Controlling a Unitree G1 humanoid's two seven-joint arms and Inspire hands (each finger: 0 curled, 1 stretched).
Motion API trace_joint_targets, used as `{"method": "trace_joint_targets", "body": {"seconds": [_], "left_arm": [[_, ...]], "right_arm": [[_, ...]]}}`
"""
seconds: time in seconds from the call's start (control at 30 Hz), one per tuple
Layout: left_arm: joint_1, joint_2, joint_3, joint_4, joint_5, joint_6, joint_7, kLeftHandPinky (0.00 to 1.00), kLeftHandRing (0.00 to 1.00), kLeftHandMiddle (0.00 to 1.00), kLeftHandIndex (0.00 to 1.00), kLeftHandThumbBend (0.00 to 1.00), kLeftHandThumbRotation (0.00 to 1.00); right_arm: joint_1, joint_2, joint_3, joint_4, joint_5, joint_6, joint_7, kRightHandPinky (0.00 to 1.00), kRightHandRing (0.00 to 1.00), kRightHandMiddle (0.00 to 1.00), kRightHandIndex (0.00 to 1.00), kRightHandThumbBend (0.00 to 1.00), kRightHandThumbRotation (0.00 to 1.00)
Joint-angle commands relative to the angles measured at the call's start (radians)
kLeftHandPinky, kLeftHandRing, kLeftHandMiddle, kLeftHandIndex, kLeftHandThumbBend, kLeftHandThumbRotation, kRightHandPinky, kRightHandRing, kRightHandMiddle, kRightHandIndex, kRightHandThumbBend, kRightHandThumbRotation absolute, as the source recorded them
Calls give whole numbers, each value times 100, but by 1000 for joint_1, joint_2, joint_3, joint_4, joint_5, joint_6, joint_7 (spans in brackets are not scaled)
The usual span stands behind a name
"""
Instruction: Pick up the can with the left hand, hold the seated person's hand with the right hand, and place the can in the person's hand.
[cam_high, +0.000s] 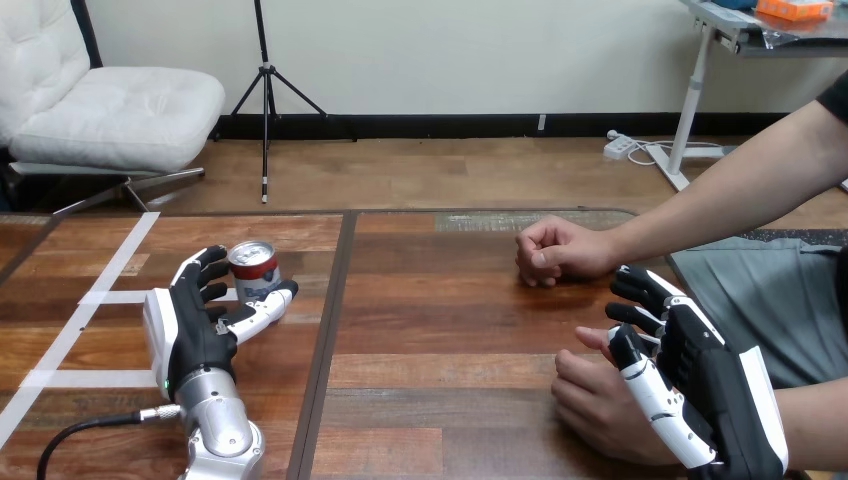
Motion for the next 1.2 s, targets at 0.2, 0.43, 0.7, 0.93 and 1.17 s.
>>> {"method": "trace_joint_targets", "body": {"seconds": [0.2,0.43,0.7,0.93,1.17], "left_arm": [[-96,1,-1,2,5,2,-4,70,76,76,75,71,0],[-104,2,-4,8,9,9,-3,70,76,76,74,71,0],[-111,5,-22,15,32,29,19,70,76,76,75,71,0],[-115,6,-32,17,49,43,22,71,79,80,78,71,0],[-122,5,-40,17,62,75,29,73,82,85,83,72,0]], "right_arm": [[-37,-8,2,-54,-4,-14,-10,72,80,84,83,53,64],[-36,-8,2,-55,2,-15,-6,72,80,84,83,53,65],[-34,-9,2,-59,4,-16,-5,71,80,84,83,53,64],[-32,-11,0,-58,6,-22,-4,71,80,85,83,52,64],[-28,-12,-2,-60,4,-25,-6,71,80,84,83,52,64]]}}
